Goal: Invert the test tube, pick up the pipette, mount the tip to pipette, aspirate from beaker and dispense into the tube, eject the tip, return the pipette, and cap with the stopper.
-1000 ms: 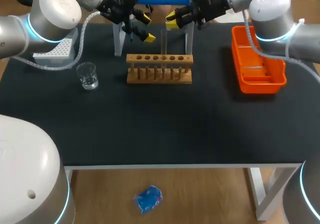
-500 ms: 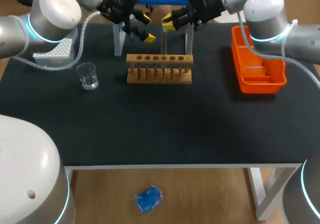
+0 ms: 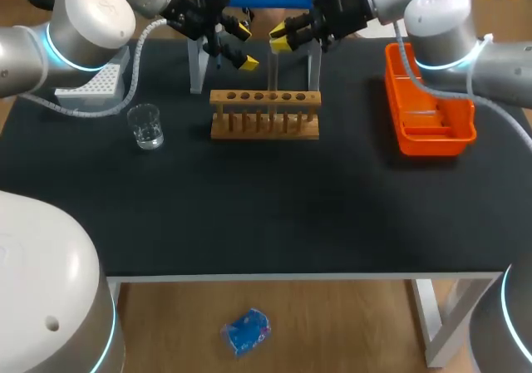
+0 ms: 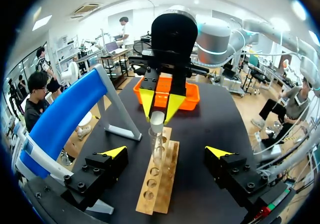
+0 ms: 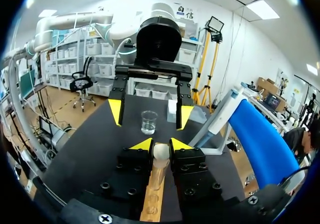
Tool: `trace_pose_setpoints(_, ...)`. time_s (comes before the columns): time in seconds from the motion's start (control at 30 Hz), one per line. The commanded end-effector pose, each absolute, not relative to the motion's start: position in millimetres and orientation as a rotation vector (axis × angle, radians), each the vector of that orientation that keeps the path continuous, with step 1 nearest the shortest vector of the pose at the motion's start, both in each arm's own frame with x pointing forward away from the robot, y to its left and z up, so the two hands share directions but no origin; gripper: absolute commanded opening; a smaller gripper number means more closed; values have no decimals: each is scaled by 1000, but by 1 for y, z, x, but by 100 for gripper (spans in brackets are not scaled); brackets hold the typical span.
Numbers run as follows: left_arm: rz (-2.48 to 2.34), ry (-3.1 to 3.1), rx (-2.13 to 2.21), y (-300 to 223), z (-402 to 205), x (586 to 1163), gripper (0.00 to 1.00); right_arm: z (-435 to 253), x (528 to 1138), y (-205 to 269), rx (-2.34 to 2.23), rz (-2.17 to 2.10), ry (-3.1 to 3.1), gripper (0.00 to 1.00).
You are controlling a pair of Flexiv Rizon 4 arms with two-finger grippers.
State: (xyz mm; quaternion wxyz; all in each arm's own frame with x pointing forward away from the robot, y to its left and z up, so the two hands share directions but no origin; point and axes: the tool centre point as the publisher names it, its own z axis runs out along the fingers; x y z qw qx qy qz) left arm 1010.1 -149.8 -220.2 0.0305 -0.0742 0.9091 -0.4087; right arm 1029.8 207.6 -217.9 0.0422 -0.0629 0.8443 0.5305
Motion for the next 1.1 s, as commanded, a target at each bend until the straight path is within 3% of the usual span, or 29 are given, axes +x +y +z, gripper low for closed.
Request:
trace_pose_setpoints(0.03,-1256,2809,-228,-149,-219,1011,100,-216,1032,209,-205,1625,2583,0)
trace_pose_setpoints(1.1,-1256,2809,-228,-149,-219,1011,100,-223,1031,211,-201,1651,2593,0)
